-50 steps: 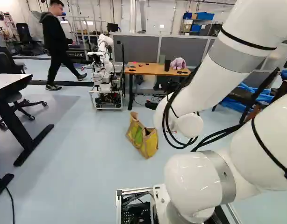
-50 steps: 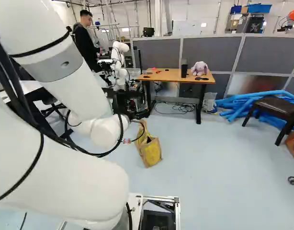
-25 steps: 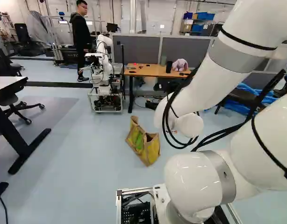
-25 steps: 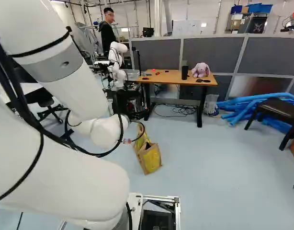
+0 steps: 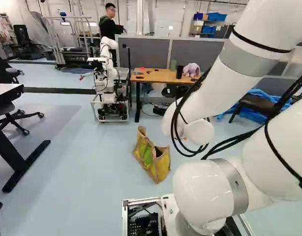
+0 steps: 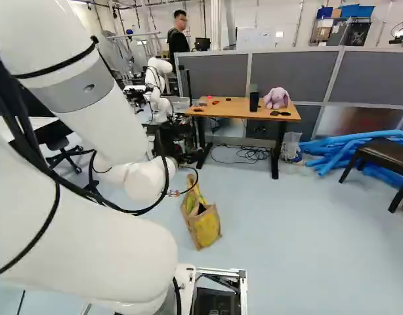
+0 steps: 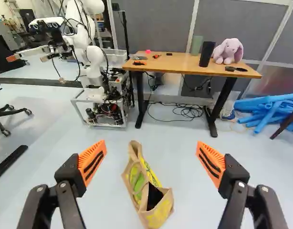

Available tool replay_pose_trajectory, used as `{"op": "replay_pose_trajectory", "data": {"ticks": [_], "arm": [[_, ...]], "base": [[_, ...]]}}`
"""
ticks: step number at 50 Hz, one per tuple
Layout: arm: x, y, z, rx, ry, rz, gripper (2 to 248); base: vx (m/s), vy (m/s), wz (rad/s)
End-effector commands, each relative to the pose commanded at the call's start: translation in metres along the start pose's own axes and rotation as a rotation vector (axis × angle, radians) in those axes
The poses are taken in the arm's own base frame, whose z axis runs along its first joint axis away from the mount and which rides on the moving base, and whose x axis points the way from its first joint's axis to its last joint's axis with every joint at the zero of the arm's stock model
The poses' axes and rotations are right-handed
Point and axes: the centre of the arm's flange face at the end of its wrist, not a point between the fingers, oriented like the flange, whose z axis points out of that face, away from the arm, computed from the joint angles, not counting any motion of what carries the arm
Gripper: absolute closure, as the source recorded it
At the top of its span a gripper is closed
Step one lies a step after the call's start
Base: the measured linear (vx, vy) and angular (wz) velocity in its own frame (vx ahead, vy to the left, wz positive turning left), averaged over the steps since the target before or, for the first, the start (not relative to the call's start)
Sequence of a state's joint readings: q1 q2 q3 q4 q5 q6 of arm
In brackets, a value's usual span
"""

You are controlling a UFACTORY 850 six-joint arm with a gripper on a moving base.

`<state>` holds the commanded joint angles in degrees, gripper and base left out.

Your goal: Pick up the bag on the ground and place it on the table

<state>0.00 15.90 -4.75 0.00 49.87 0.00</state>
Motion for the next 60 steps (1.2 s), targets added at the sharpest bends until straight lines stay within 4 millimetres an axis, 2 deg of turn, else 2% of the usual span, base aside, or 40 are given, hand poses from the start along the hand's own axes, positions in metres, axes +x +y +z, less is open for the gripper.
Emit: {"op": "replay_pose_trajectory", "data": {"ticks": [52, 60], "arm": [[0.0, 0.0, 0.0, 0.0, 0.0, 0.0, 3], [0.0032, 0.0, 0.006, 0.0, -0.003, 0.0, 3]], "base": [[0.15, 0.005, -0.005], [0.054, 0.001, -0.005]]}}
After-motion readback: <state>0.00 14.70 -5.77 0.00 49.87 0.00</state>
